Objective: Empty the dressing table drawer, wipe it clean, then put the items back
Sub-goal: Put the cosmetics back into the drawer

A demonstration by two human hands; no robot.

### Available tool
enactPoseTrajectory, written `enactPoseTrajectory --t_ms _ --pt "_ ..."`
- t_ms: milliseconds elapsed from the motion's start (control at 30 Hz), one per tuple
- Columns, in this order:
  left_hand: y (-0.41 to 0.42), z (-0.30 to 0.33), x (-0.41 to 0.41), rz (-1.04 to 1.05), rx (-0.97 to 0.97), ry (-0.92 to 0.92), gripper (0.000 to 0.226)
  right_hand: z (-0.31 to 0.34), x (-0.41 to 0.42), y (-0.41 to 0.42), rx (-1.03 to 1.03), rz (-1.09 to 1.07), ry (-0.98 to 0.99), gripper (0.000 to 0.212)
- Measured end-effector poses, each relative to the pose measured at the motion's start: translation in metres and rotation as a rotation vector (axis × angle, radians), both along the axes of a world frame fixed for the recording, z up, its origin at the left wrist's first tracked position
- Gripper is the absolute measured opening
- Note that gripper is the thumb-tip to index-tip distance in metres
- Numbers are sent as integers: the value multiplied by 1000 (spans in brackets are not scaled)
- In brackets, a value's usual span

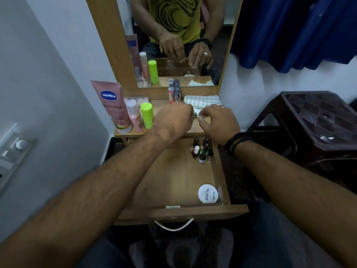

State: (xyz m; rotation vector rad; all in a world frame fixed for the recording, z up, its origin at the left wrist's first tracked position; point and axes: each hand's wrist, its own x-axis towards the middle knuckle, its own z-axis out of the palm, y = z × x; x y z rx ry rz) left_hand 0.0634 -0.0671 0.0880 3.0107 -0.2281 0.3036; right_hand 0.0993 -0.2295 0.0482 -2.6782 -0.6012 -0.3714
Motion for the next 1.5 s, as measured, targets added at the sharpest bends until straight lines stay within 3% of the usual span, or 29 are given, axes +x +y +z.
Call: enactPoseTrajectory --t_ms 300,667,900,1167,1400,1500 --pt "35 49 64 188 80 19 21 21 50 50 35 -1 104 41" --pt "55 18 96 228 92 70 22 13 72 73 -9 12 121 44" --pt "58 8 97 214 80 49 23 7 75 77 24 11 162 38" --pt "56 6 96 201 29 58 19 6 76 82 160 20 113 12" --pt "48 18 79 137 8 -51 23 14 64 73 309 53 70 12" --pt "35 34 60 118 36 -13 23 29 42 55 326 85 83 11"
